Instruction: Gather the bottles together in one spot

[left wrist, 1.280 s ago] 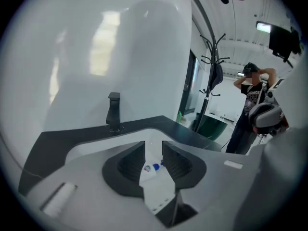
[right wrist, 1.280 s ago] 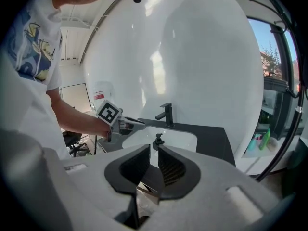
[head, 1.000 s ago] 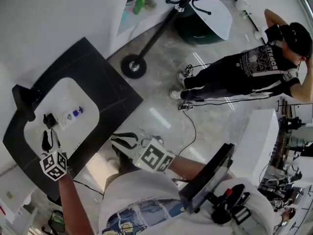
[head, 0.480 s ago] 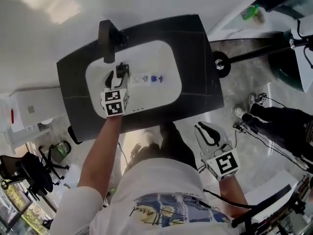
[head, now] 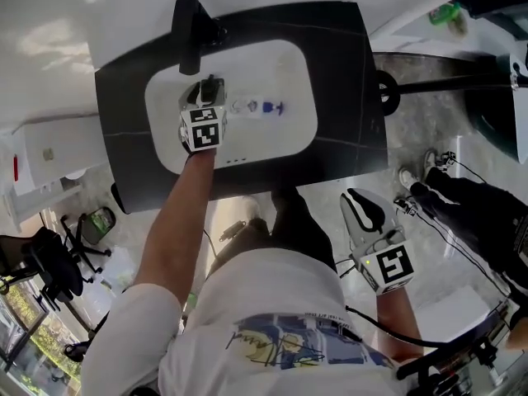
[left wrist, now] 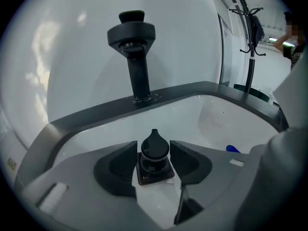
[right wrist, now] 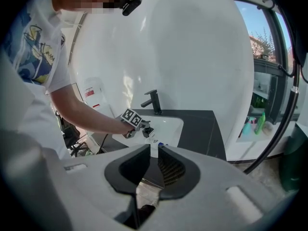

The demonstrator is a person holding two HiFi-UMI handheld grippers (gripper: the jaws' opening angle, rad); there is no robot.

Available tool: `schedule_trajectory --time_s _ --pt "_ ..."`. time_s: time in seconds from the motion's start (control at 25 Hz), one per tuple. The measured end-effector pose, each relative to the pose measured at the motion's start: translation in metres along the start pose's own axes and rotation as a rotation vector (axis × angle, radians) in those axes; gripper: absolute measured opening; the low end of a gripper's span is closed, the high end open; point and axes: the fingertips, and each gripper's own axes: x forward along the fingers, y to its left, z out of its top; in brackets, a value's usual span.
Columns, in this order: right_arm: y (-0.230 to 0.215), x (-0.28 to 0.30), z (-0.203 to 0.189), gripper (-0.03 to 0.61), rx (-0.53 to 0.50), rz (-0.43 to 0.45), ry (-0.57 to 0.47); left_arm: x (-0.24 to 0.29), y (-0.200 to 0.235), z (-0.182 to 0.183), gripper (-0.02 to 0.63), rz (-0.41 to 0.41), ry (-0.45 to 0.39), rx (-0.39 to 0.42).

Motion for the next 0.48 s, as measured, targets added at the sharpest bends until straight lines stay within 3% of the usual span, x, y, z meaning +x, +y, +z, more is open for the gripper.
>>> schedule_trajectory --time_s 0.12,0.48 --pt "-0.002 0.003 0.001 0.051 -0.006 0.008 0.000 0.006 -0.002 -0.004 0.186 -0.004 0.004 0.019" --pt "-0.004 0.014 0.005 0.051 -0.013 0.039 0.018 0.002 -0.002 -0.008 0.181 -0.021 0.019 0.007"
